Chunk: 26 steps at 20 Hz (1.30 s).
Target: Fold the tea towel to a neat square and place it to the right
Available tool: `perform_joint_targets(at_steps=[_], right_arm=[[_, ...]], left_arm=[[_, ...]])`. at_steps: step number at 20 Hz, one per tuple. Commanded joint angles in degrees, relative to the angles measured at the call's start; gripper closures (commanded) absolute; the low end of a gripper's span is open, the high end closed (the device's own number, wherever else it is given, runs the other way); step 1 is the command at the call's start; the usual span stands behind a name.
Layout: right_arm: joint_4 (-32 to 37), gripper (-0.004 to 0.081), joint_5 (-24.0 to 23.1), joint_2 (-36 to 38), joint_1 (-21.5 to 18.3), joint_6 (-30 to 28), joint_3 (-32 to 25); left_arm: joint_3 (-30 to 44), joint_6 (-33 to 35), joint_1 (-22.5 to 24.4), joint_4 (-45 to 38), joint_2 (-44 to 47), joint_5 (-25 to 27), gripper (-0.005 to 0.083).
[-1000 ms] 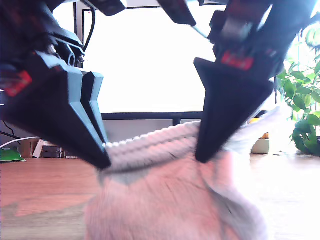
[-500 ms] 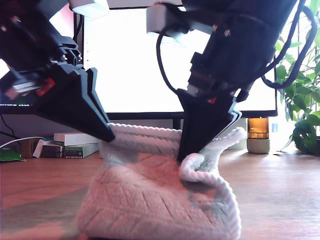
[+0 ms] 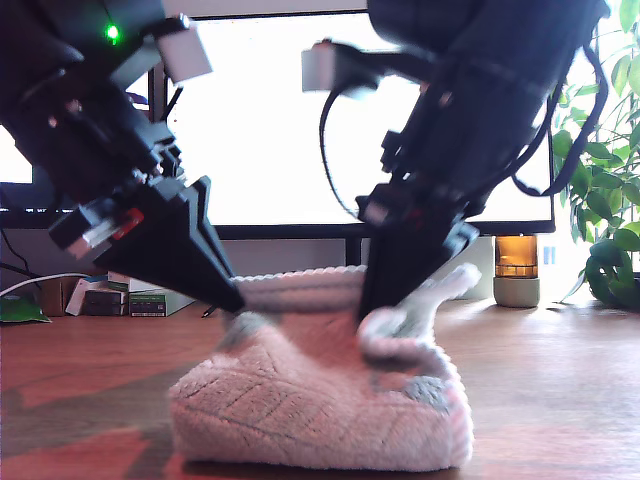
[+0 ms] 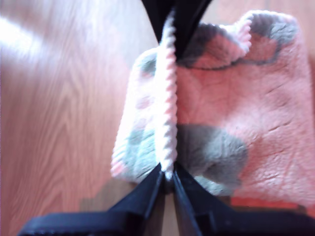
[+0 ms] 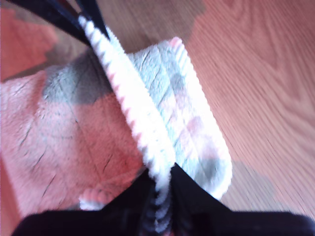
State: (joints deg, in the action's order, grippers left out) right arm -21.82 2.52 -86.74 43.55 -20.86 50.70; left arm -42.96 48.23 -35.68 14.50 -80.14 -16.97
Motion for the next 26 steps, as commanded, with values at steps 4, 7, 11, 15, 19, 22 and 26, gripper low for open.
perform_joint_targets(at_steps=[4, 7, 11, 15, 19, 22, 26], right_arm=[[0.35, 0.0783, -1.53, -5.64, -0.96, -0.02, -0.2], [1.64, 0.0783, -1.68, -6.1, -1.31, -0.15, -0.17], [1.49, 0.0783, -1.64, -6.1, -2.25, -0.13, -0.09], [1.33, 0.0783, -1.62, -6.1, -2.36, -0.13, -0.09], [1.49, 0.0783, -1.6, -6.1, -2.32, -0.13, 0.63], [1.22, 0.0782, -1.66, -6.1, -2.32, -0.13, 0.85], [1.27, 0.0782, -1.62, -6.1, -2.34, -0.17, 0.9]], left_arm=[[1.62, 0.2, 2.58, -0.28, -1.25, 0.72, 0.0784], [1.62, -0.2, 2.69, -1.77, -1.25, 0.68, 0.0772], [1.62, -0.22, 2.69, -4.76, -1.25, 0.31, 0.0626], [1.62, -0.24, 2.69, -5.46, -1.25, 0.33, 0.0622], [1.6, -5.88, 2.6, -5.46, -0.55, -1.18, 0.063], [1.6, -10.82, 2.29, -0.79, 1.03, -7.54, 0.0773], [1.6, -10.82, 2.29, 0.35, 0.44, -12.85, 0.0796]])
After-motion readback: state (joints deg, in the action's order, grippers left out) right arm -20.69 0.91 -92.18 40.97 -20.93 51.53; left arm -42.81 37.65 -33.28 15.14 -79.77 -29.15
